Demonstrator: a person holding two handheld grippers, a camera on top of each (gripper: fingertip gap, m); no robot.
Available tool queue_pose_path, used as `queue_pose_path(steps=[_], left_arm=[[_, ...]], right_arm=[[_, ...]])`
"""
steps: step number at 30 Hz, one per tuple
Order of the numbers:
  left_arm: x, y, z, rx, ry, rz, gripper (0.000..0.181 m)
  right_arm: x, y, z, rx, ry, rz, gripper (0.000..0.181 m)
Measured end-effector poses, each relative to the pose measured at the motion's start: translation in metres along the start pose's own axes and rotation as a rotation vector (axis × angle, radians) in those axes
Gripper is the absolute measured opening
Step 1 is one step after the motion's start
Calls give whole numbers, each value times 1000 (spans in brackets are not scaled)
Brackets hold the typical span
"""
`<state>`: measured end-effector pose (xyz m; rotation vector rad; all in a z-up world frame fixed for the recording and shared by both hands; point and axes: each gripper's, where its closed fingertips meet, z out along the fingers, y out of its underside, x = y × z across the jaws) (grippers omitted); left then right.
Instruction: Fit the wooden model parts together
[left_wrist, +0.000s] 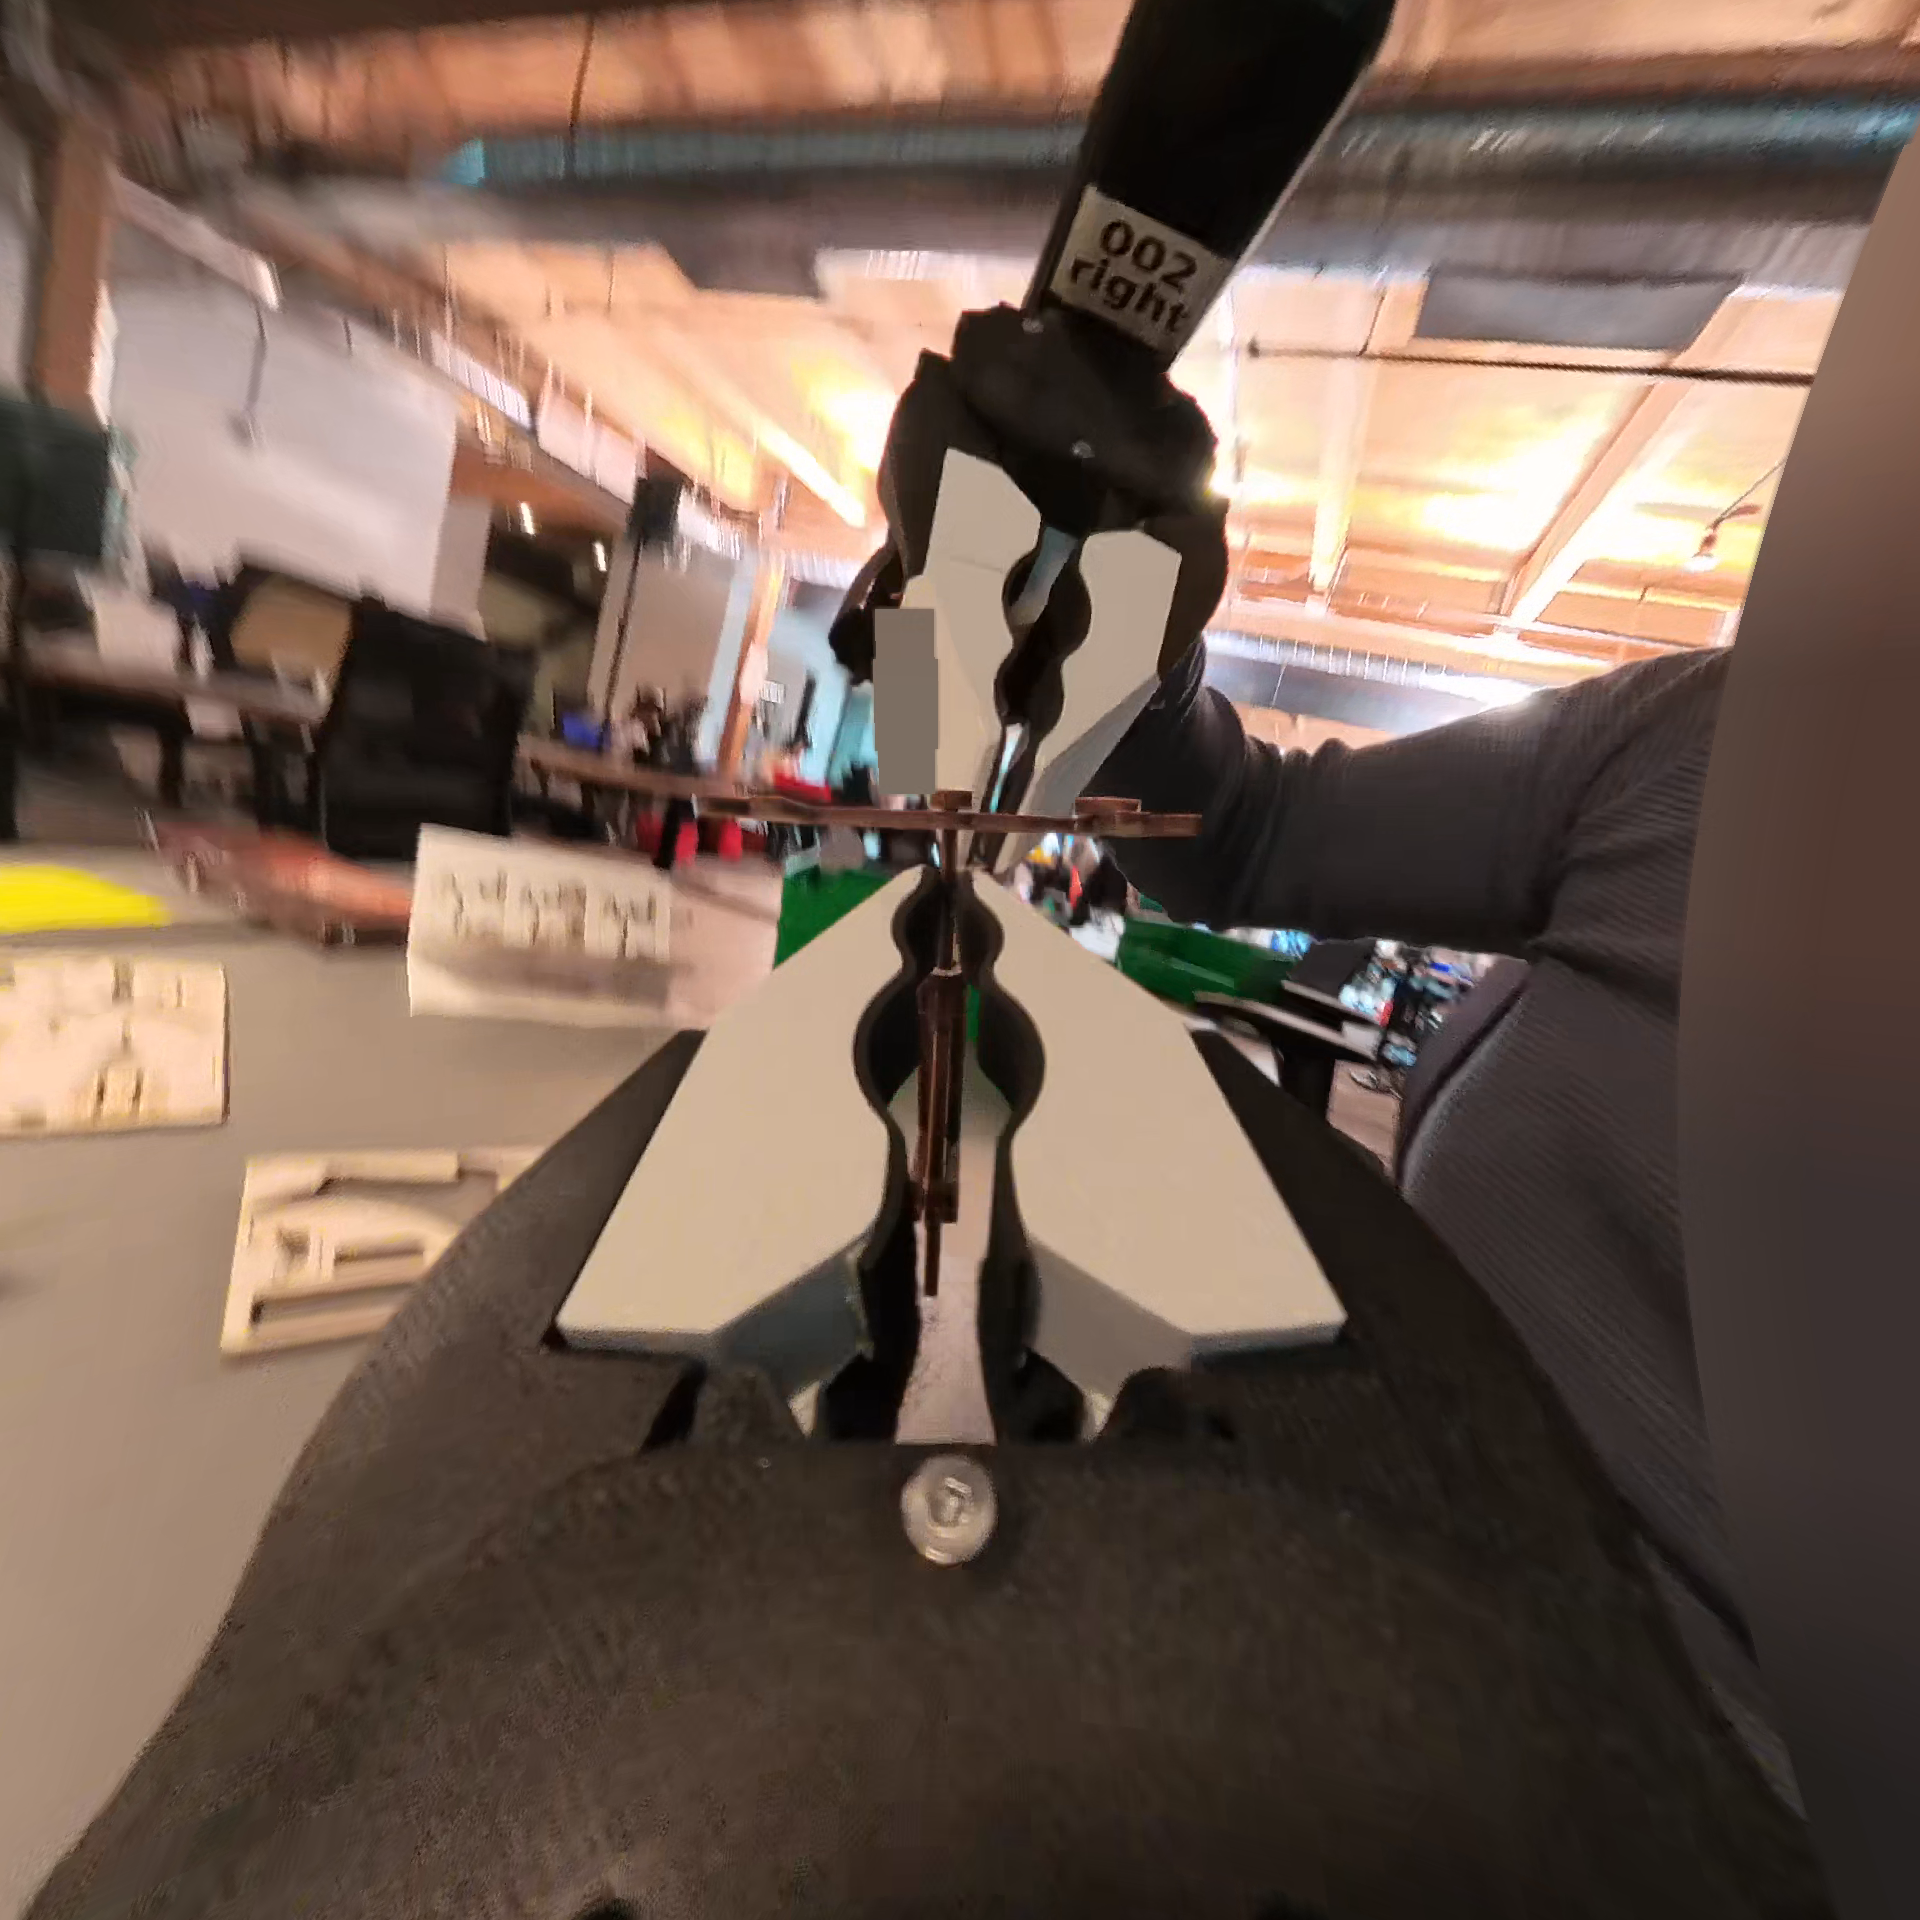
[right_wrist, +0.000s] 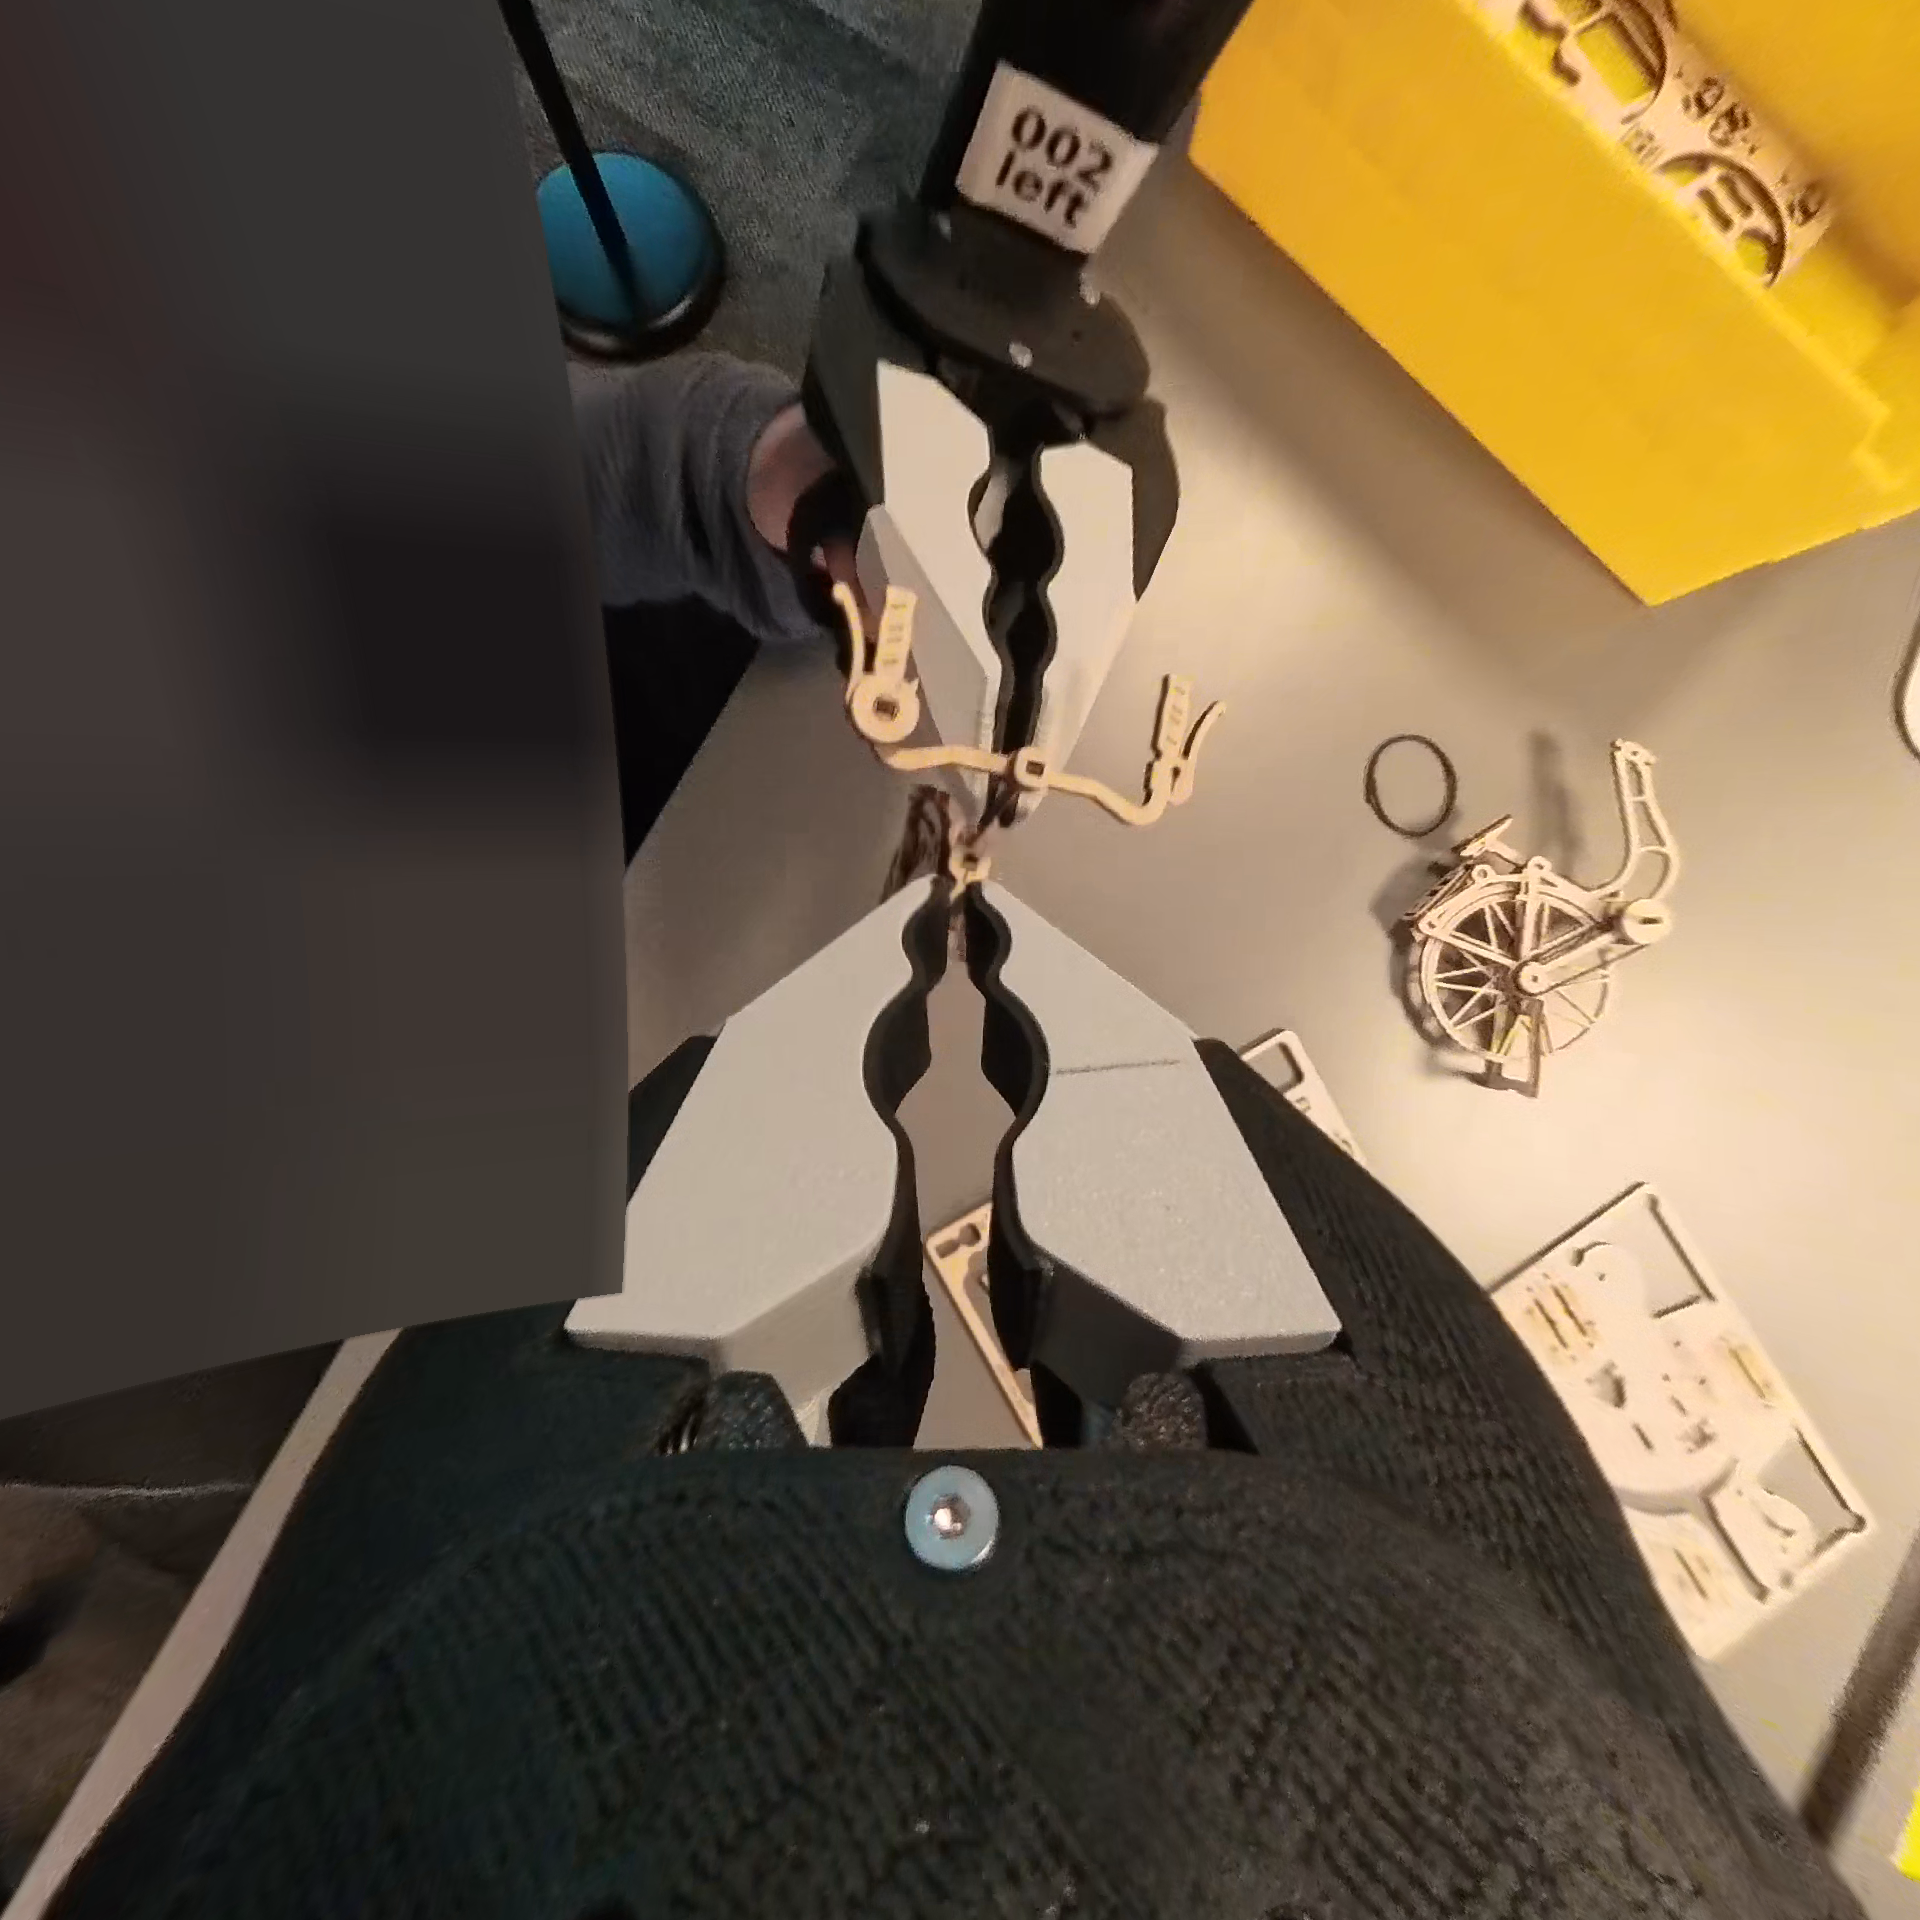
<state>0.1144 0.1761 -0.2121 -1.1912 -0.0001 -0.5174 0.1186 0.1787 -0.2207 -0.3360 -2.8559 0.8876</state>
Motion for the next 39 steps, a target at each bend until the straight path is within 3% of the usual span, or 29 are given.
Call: queue_pose_path(steps=[1, 9, 13, 17, 20, 26, 32, 39], left_arm=[[-5, 3, -3, -36, -5, -28, 1], [-47, 28, -14, -450, 5, -198, 1], [-59, 40, -10, -539, 39, -261, 1], [-66, 52, -6, -565, 41, -283, 1], [-74, 53, -6, -521, 18, -289, 1], [-77, 61, -11, -538, -63, -249, 2], [-73, 58, -9, -609, -151, -173, 1], [-64, 53, -4, -640, -195, -90, 1]], right_arm=[[2, 5, 5, 23, -3, 15, 1], [24, 34, 41, 392, -70, 224, 1], [35, 48, 45, 572, -123, 324, 1], [40, 60, 45, 653, -166, 370, 1], [46, 77, 48, 597, -140, 364, 1], [45, 125, 80, 252, 0, 127, 1], [42, 134, 98, 198, -1, 102, 1], [42, 132, 99, 238, -28, 151, 12]])
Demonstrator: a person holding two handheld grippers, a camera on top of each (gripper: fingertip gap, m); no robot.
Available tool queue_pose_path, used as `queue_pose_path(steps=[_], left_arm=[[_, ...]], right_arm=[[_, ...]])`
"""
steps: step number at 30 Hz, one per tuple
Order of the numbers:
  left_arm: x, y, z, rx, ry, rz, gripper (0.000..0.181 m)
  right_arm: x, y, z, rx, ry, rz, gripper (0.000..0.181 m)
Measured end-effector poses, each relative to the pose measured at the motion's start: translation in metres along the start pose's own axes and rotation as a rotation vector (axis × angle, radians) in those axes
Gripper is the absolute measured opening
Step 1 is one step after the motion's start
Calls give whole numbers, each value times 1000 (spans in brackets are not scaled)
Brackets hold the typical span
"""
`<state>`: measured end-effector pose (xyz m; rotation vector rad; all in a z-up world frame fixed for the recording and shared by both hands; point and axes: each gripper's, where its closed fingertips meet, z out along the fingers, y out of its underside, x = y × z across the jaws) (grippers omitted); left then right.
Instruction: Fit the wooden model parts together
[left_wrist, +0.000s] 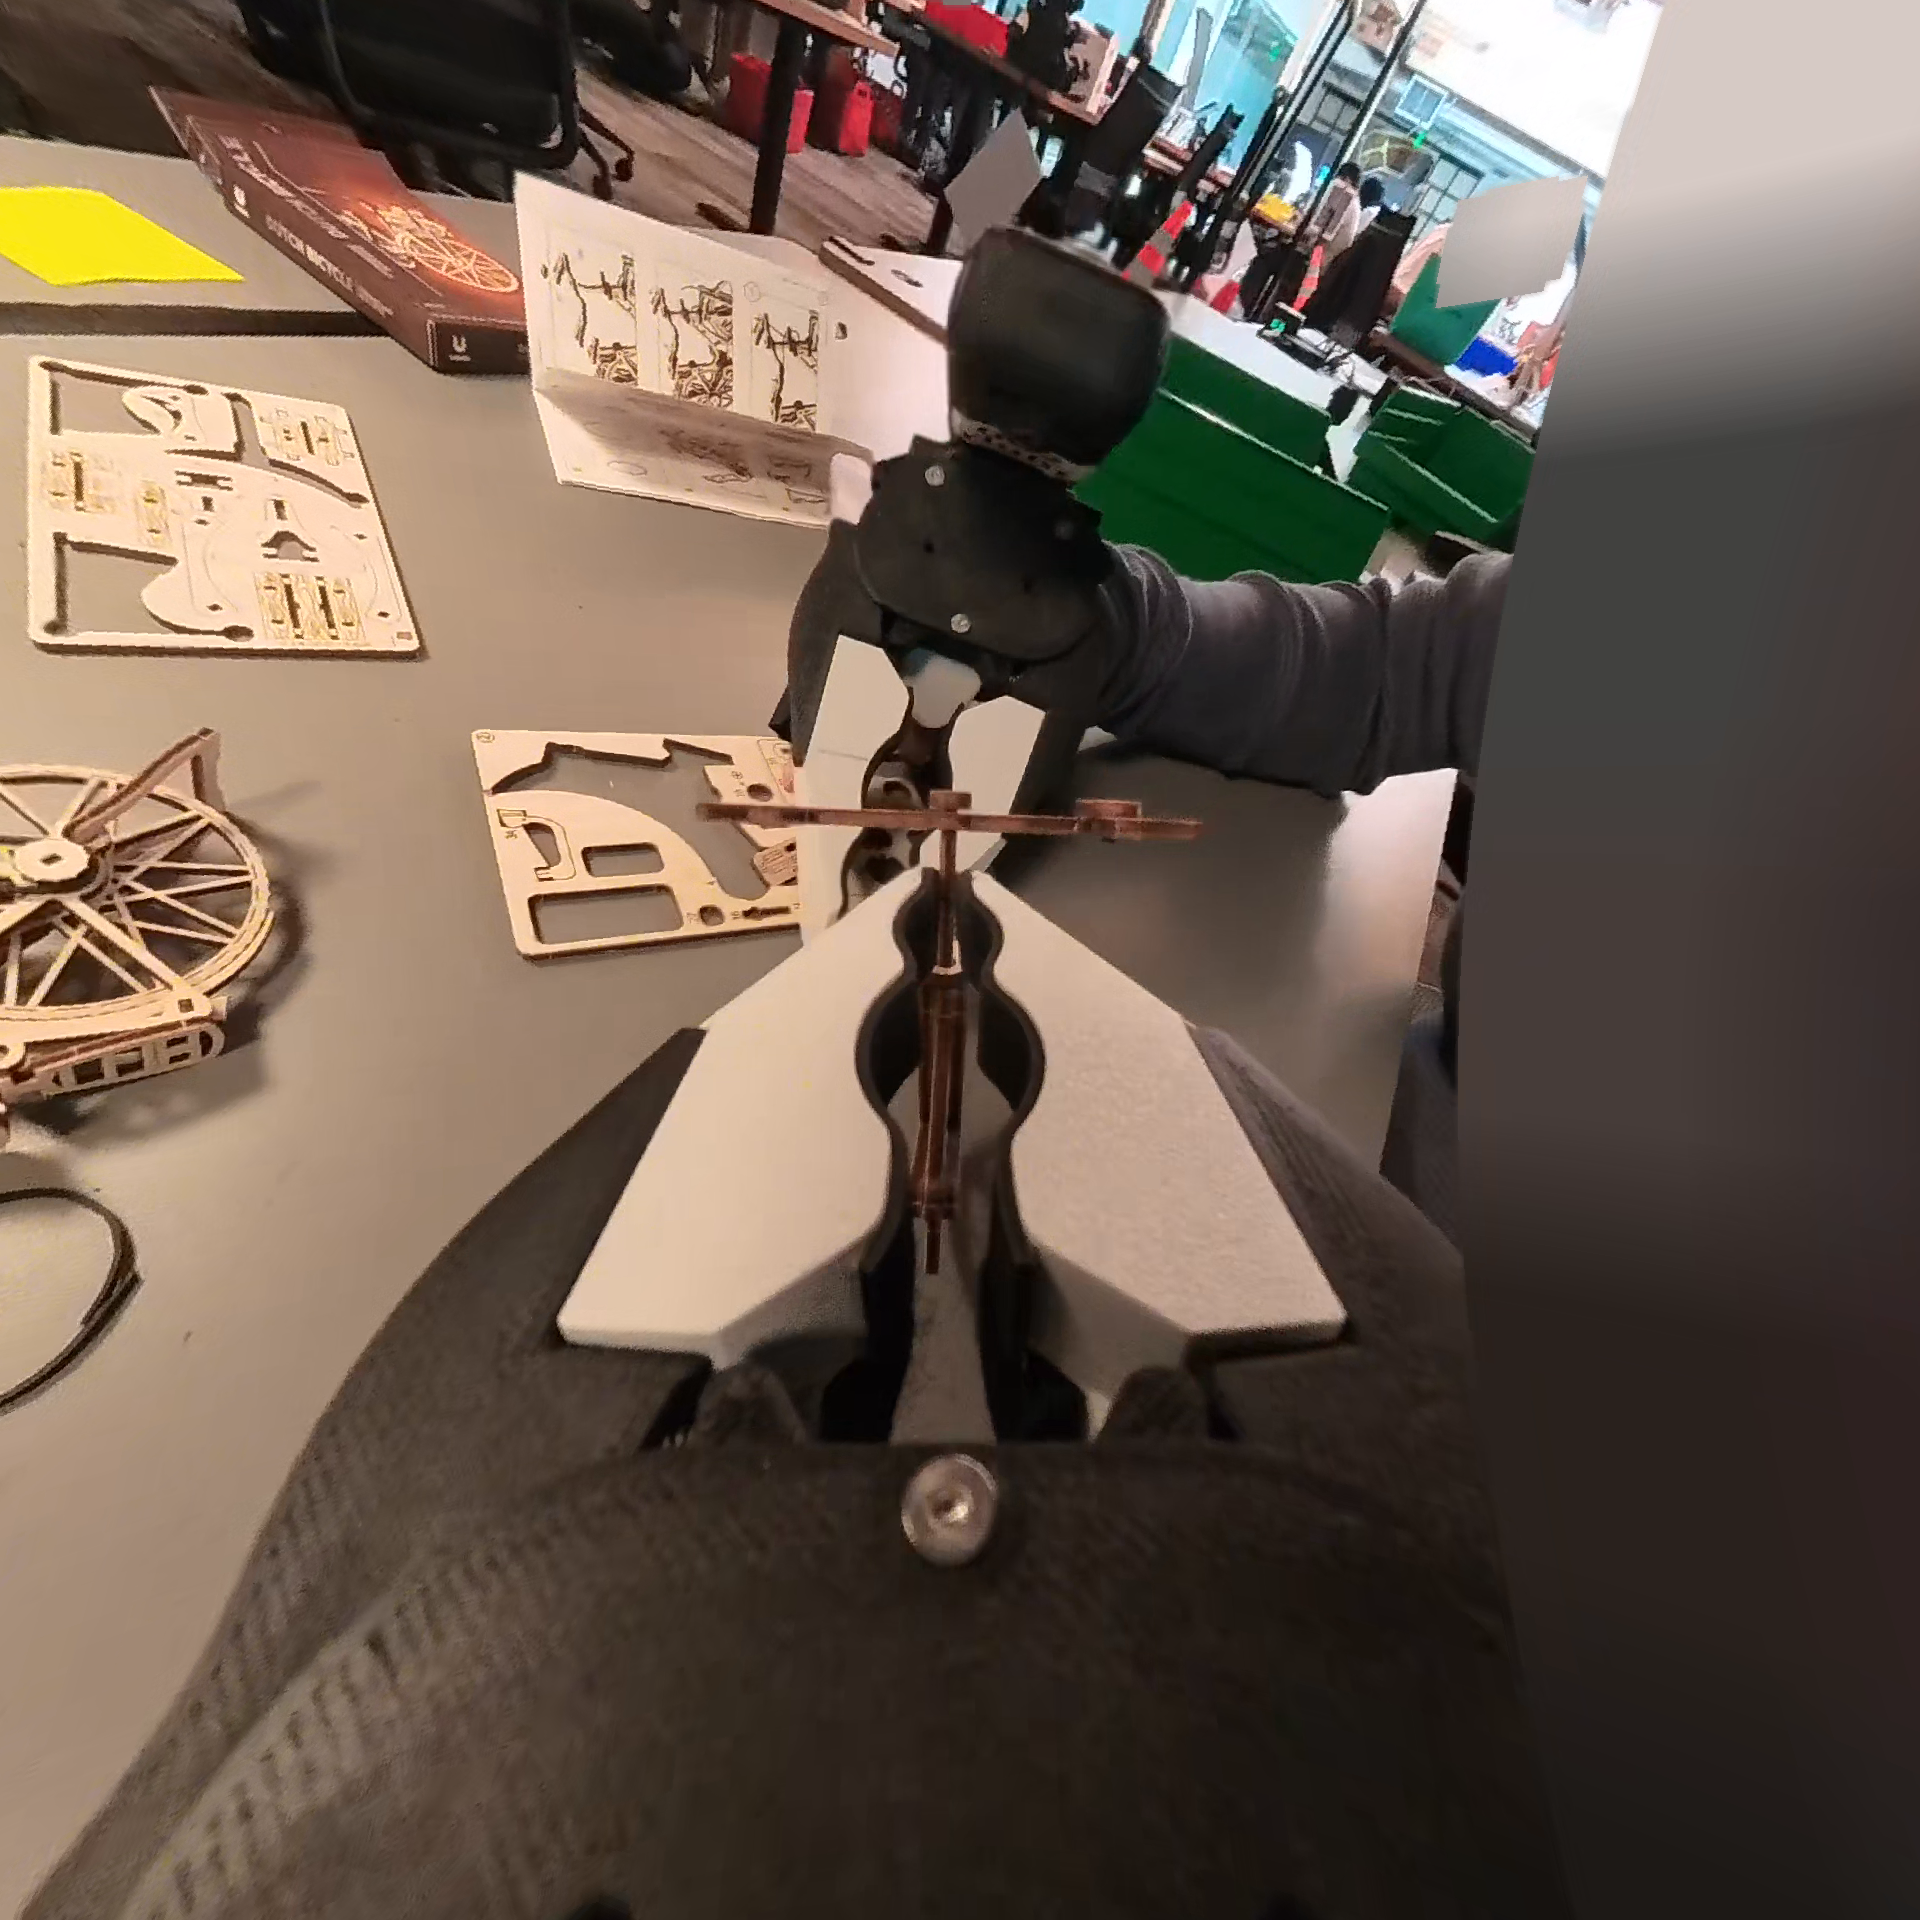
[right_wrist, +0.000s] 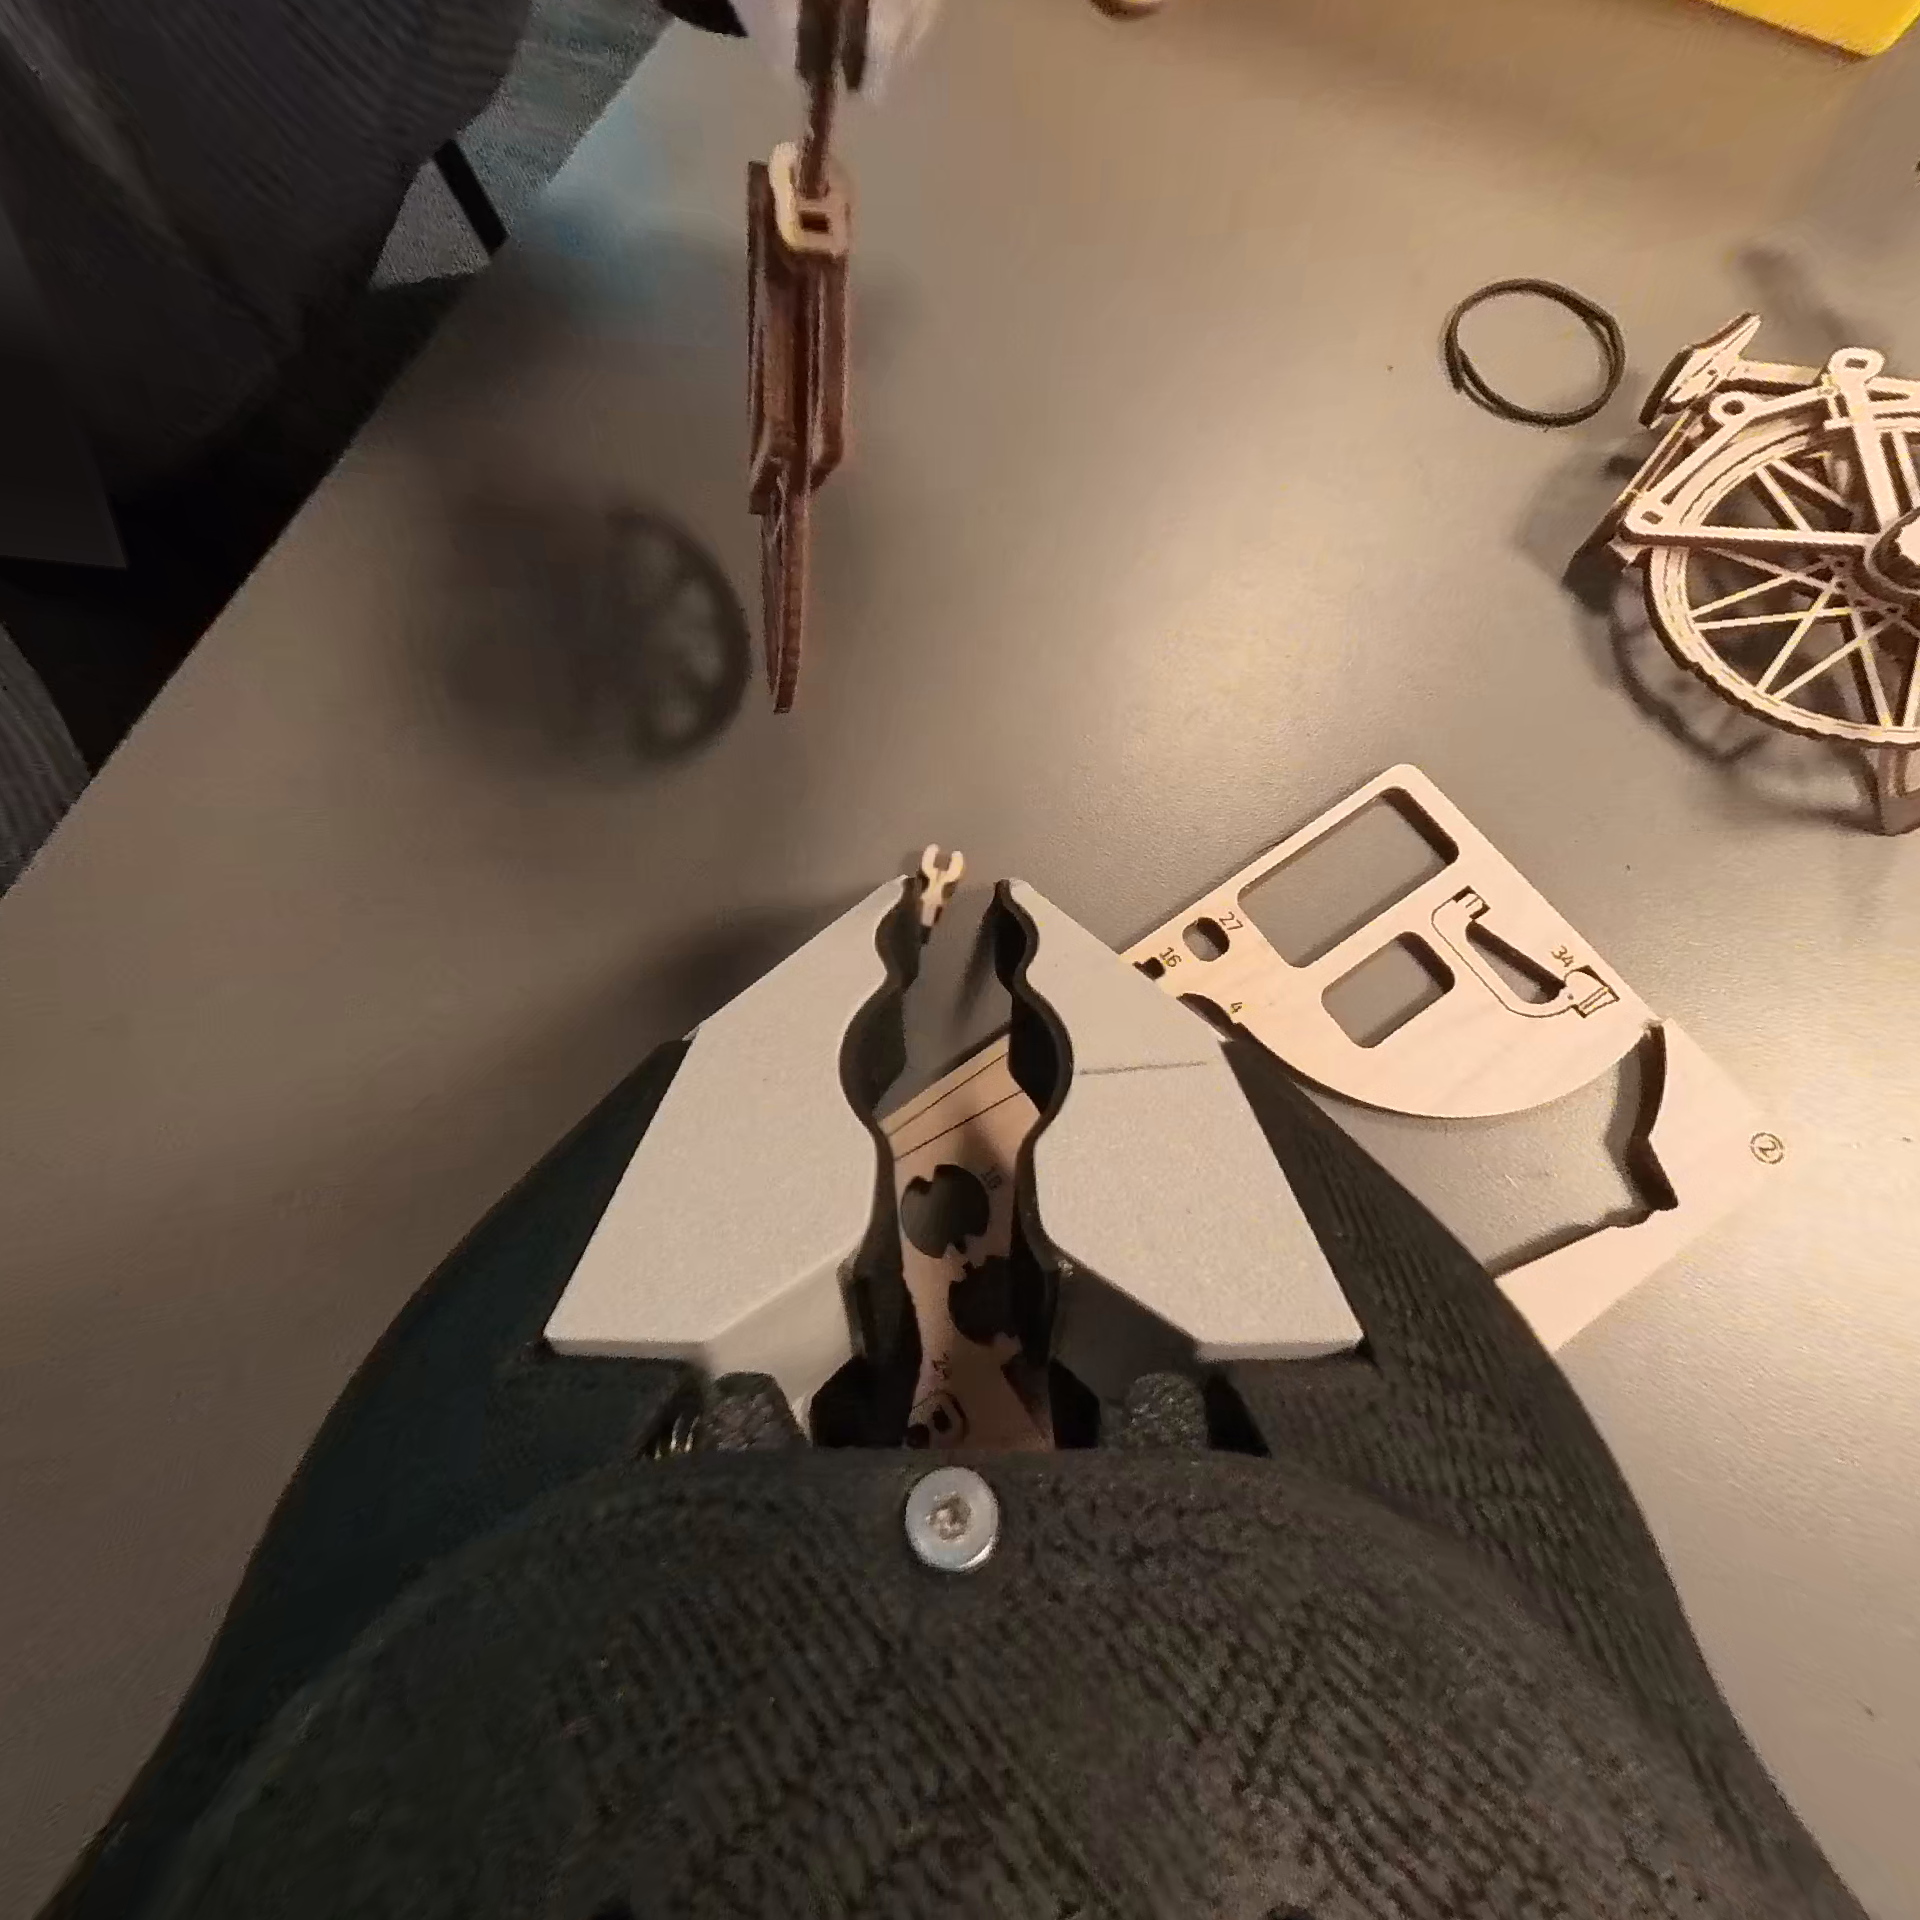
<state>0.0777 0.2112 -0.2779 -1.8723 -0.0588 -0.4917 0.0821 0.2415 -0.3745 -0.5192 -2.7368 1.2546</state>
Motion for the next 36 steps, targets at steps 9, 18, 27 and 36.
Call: queue_pose_path(steps=[9, 18, 27, 36], left_arm=[[4, -1, -3, 14, -24, 19, 1], [16, -4, -6, 66, -59, 44, 1], [29, -11, -17, 170, -55, 52, 1], [27, -9, -22, 152, -97, 65, 1]], right_arm=[[-9, -2, 2, 3, -19, -8, 17], [-21, -5, 0, 39, 15, -112, 38], [-22, -2, -3, 19, 24, -94, 40], [-36, -5, 0, 29, 13, -49, 21]])
